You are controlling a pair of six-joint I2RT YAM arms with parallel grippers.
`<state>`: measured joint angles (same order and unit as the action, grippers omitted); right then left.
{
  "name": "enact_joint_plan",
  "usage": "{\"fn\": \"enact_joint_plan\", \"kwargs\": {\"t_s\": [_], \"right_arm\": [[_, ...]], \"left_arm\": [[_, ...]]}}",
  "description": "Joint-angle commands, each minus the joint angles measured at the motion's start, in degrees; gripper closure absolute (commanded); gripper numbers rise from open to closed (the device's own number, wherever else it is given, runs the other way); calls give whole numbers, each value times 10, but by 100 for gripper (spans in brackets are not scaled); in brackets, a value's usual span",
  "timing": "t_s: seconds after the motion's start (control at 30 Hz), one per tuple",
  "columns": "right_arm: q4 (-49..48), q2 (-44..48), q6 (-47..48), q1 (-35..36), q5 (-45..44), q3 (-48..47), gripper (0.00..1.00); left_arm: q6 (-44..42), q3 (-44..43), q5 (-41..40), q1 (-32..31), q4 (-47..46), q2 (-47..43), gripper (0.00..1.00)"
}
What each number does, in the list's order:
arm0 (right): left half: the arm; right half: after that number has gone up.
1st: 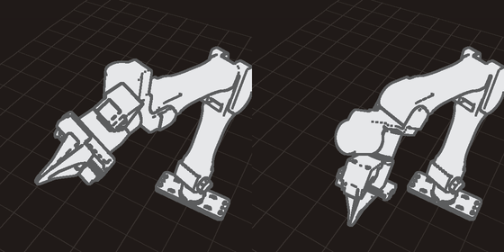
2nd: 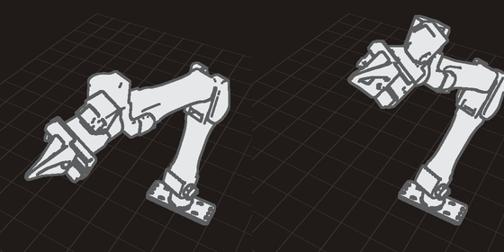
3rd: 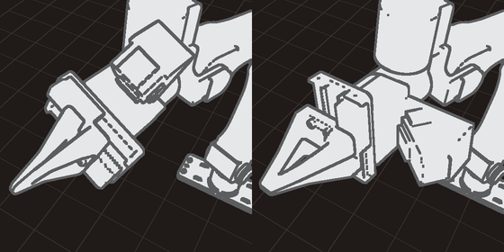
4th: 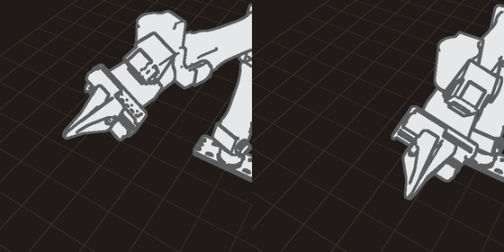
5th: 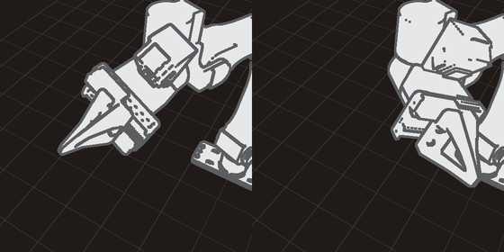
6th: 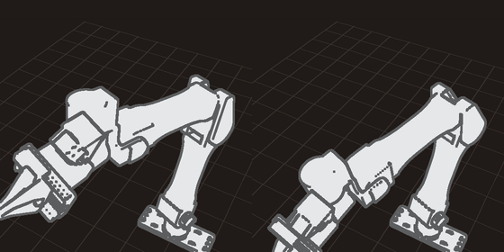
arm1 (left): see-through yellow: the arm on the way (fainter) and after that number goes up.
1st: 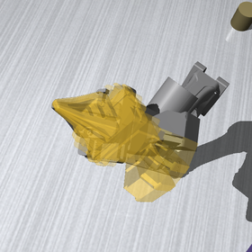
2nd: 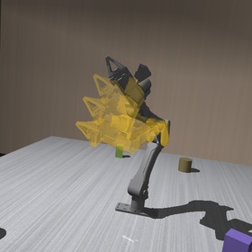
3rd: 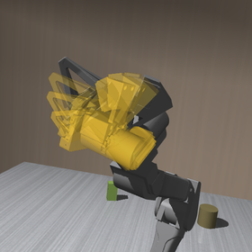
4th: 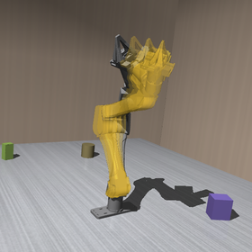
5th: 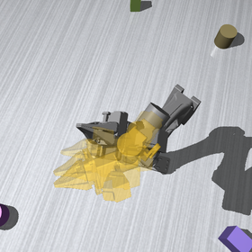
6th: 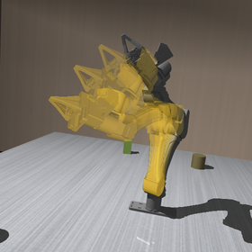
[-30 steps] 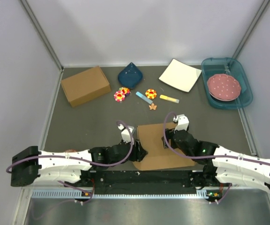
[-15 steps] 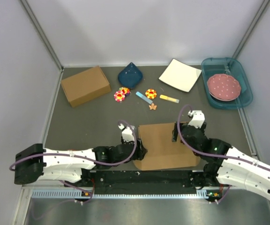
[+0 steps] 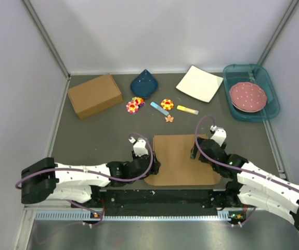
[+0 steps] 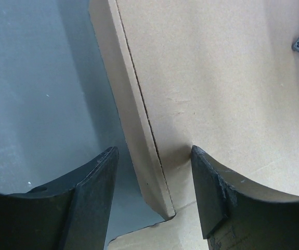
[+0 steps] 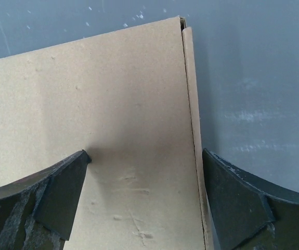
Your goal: Fold the paper box
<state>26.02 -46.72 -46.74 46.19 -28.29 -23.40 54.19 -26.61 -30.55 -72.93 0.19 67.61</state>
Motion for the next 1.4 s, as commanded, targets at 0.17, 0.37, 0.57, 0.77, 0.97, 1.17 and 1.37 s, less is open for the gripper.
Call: {"fn": "enact_joint_plan", "kwargs": {"t_s": [0.17,0.37,0.57,0.77,0.97,1.17,1.37], "right_arm": [[-223,-138,28,-1,135,32,20],[-272,-278,58,-1,154,-51,17],[-267,-262,67,-3,141,-61,9],[-261,-245,82,-13,159,-53,11],[-280,-260,91,-36,182,-42,20],[-264,-274,107,-47,180,-67,16],[-189,-174,116,-77,164,-76,7]], "left_arm": [[-16,91,-33,128,59,-65,36],[-89,85,13,254,33,-125,30],[-130,85,38,296,-54,-166,22],[-146,75,106,327,-89,-126,18],[-139,66,227,327,-99,-34,40],[-119,103,259,327,-125,-35,48],[-133,92,186,327,-47,-164,30]]}}
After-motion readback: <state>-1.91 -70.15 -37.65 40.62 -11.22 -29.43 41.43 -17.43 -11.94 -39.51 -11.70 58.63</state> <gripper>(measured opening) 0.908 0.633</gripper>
